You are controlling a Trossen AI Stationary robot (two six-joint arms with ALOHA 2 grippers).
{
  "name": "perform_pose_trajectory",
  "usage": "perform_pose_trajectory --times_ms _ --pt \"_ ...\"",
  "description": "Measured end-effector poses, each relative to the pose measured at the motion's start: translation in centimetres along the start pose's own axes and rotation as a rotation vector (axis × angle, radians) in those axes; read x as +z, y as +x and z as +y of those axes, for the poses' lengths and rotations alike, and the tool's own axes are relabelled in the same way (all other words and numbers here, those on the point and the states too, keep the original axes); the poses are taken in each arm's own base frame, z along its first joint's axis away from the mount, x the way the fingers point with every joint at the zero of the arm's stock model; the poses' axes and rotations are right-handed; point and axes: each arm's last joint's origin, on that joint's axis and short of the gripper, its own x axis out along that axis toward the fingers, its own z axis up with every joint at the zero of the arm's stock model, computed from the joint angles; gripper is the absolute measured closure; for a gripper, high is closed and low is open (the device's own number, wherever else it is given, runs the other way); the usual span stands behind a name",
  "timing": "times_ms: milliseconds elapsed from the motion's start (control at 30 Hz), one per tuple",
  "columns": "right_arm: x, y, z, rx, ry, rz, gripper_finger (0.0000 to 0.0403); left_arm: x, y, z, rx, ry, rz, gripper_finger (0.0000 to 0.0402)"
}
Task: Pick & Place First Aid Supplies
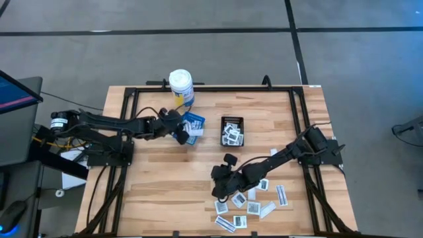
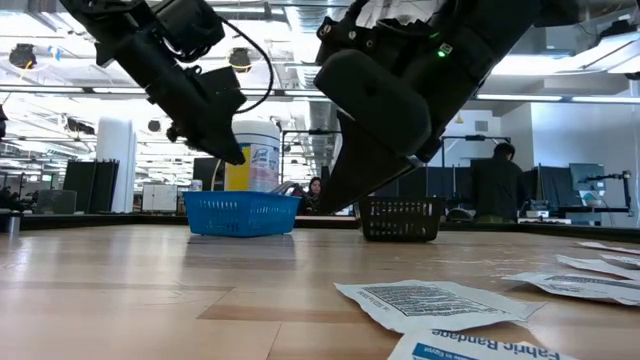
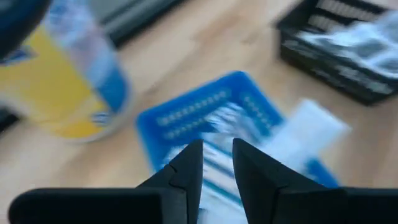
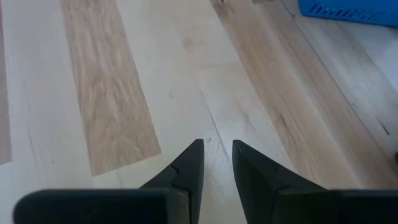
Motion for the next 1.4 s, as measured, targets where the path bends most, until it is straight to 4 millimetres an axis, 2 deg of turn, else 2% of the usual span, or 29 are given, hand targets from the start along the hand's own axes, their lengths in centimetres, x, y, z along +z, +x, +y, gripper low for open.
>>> perform_pose_trajectory --times_ms 233,400,733,833,1033,1133,1267,1400 --pt "0.1 0.1 -0.1 -0.002 -0.003 0.0 0.0325 0.6 -0.8 -2.1 -0.327 -0.015 -0.032 0.0312" --pt "0.2 0.2 -0.3 -0.004 -0.031 -0.004 0.0325 0.3 -1.0 -3.4 -0.461 0.006 -0.015 0.0312" --pt "1.0 1.0 -1.5 -0.03 -0.007 -0.003 0.0325 -1.1 2.2 -6.1 -0.493 0.142 -0.068 0.0341" --pt "1.0 1.1 -1.6 -0.033 -0.028 -0.002 0.0325 -1.5 3.2 -5.8 -0.432 0.156 -0.063 0.035" --pt "1.2 1.4 -2.1 -0.043 -0.024 0.002 0.0325 -1.1 4.0 -4.5 -0.142 0.125 -0.116 0.0364" --pt "1.4 1.5 -2.3 -0.049 -0.019 0.004 0.0325 -0.9 4.2 -4.0 -0.102 0.115 -0.12 0.0369" --pt "1.4 1.6 -2.5 -0.053 -0.016 0.006 0.0325 -0.9 4.3 -3.7 -0.098 0.102 -0.114 0.0375" --pt "1.4 1.6 -2.5 -0.051 -0.016 0.006 0.0325 -1.2 4.0 -4.7 -0.276 0.114 -0.085 0.0384"
